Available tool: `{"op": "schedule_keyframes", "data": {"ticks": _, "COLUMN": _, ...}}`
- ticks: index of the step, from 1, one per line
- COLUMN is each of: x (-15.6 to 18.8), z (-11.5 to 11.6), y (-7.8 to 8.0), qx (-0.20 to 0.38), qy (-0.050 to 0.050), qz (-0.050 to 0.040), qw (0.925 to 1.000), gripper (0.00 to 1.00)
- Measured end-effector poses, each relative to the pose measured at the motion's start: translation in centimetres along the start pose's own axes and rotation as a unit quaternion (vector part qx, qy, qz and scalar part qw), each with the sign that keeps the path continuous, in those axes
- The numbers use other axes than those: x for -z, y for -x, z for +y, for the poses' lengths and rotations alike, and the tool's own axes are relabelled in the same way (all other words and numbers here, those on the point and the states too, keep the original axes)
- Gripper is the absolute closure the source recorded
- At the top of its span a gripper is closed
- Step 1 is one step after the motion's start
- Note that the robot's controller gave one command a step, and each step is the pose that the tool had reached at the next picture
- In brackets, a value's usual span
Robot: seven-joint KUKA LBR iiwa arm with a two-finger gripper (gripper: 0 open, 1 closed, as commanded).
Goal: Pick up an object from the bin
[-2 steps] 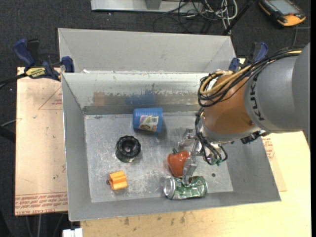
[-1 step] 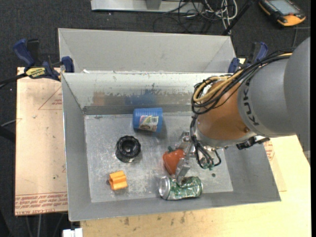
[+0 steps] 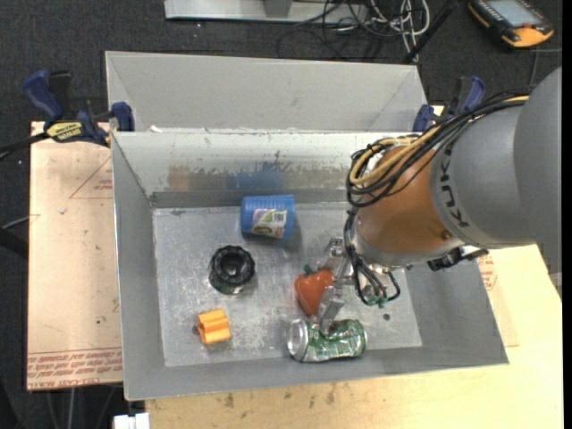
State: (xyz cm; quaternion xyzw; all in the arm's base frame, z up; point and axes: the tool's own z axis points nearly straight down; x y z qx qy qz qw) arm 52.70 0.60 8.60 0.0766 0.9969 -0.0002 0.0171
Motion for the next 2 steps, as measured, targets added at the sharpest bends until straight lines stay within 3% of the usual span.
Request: {"op": "schedule_keyframes", "data": {"ticks": 2, "x": 0.59, "z": 0.06, "y": -0.06, "qx": 0.000, "qy": 0.000, "qz": 0.0075, "qw": 1.0000, "gripper": 1.00}}
